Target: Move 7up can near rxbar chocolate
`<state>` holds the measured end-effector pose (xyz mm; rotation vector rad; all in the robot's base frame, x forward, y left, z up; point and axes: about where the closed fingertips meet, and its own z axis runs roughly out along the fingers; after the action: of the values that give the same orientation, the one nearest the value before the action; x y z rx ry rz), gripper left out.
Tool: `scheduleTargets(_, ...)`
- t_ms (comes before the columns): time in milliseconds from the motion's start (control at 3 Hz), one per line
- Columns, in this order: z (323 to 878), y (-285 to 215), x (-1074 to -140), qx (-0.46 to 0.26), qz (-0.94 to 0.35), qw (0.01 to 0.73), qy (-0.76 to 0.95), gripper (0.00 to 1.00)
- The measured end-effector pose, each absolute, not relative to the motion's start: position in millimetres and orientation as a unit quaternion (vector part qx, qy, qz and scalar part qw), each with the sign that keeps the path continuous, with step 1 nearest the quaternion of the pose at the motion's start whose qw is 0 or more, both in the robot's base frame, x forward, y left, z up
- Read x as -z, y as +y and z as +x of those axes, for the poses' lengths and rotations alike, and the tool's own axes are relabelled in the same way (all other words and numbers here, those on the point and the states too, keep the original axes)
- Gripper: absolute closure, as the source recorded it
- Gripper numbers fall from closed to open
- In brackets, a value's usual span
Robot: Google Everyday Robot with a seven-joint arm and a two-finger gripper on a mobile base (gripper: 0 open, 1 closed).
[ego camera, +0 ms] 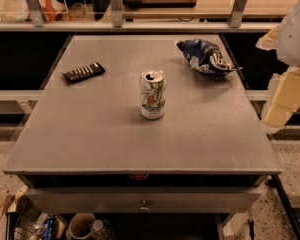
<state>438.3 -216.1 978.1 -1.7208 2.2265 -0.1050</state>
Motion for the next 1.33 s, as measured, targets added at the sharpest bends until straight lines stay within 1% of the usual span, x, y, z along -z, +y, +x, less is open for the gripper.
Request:
scheduleTargets(333, 438, -216, -978, 0.037, -0.603, 0.162, 0.78, 0.0)
scheduleTargets(667, 439, -217, -981, 0.023, -0.589, 0.185, 0.786, 0.0)
scheduleTargets(1000, 446, -237, -959, -0.016, -0.56, 0.233, 0.795, 0.0)
scheduleTargets(1333, 456, -253, -939, -0.062, -0.511, 0.324, 0.793, 0.0)
